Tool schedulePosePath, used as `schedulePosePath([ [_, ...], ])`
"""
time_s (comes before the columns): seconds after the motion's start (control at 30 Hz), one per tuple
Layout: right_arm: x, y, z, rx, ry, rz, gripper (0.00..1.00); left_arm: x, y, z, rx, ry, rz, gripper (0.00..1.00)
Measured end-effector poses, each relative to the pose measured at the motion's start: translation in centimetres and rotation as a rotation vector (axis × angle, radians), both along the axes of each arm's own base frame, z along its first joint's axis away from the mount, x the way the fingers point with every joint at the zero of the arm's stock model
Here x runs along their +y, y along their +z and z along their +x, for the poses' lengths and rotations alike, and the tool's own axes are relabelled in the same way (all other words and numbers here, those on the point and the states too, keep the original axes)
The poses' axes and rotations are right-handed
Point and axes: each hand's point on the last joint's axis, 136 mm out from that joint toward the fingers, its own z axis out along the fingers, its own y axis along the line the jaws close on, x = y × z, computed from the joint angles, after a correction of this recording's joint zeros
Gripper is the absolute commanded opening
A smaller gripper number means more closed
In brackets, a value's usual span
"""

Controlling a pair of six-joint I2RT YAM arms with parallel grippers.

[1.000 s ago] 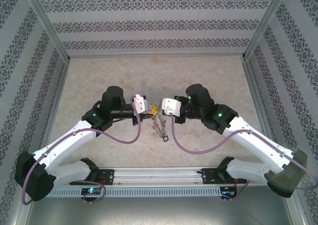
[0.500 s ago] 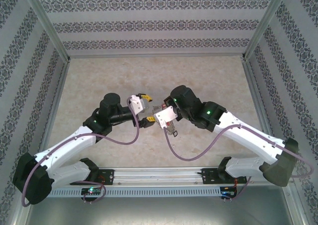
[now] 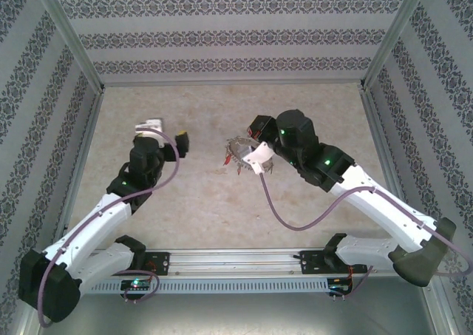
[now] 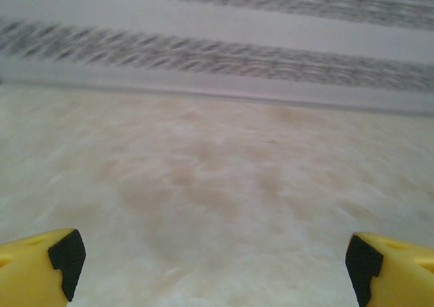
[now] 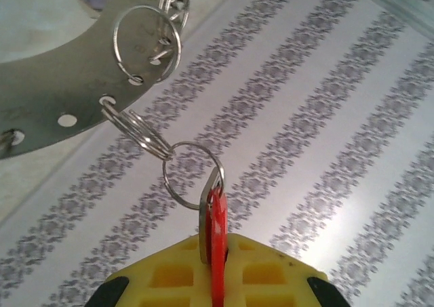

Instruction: Put the keys on the keyring

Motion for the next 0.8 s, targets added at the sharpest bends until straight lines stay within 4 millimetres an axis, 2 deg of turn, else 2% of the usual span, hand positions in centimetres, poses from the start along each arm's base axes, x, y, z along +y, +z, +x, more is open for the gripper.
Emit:
schedulePosePath([
  [0.07,0.1,1.9,0.3,-0.035,0.008,0.030,0.00,2.5,-0.5,-0.2,0.019,0.113,-0.060,0.99],
  [0.2,0.6,3.8,0.7,-0.067,0.012,0.060,0.00,4.8,-1.1,-1.0,0.041,0.225,-0.128,0.99],
  [0.37,1.3,3.4,1.0,-0.060,0.027,0.056,0.00,5.6,-1.0,-2.6,0.053,0.266,-0.178,0.99],
  [0.5,2.2,2.8,0.3,-0.048,0.059,0.045,0.03,5.9,0.3,-3.6,0.016,0.268,-0.215,0.99],
  [0.57,3.7,2.3,-1.0,-0.029,0.103,0.039,0.00,5.9,0.7,-3.9,0.003,0.265,-0.225,0.99],
  [0.7,7.2,0.8,-5.6,0.072,0.214,0.061,0.00,5.7,1.0,-4.1,0.022,0.249,-0.224,0.99],
  [0.8,8.8,0.0,-8.3,0.173,0.247,0.122,0.00,5.4,1.8,-4.1,0.024,0.227,-0.217,0.99],
])
